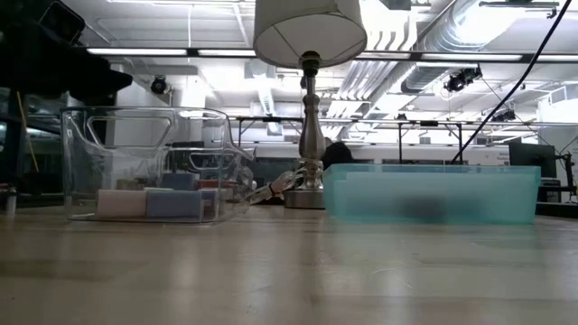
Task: Pick & Place Office items
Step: Return to Home Position
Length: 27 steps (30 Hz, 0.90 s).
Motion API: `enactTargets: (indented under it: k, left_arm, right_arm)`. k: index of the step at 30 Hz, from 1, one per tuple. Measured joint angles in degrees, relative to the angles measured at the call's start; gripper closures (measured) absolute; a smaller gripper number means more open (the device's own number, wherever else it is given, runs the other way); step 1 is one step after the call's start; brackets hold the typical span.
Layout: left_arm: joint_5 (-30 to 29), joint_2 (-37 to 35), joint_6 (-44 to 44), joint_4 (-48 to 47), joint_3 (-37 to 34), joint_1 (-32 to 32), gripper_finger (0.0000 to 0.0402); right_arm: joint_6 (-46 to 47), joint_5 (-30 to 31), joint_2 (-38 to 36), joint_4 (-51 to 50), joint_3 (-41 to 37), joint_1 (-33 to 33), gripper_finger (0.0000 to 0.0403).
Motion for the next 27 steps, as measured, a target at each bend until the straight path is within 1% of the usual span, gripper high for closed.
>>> enactTargets:
  k: [5, 11, 27]
  left_arm:
    - [0.4, 0.0, 2.0, -0.2, 0.0, 0.0, 0.0229]
    - [5.2, -1.6, 5.0, -1.5, -0.2, 0.0, 0.0229]
    - [5.8, -2.4, 5.4, -2.6, -0.3, 0.0, 0.0229]
  right_arm:
    - [0.0, 0.0, 0.0, 0.0, 0.0, 0.0, 0.0105]
    - [0.0, 0.0, 0.0, 0.0, 0.0, 0.0, 0.0105]
    - [0.0, 0.0, 0.0, 0.0, 0.0, 0.0, 0.0105]
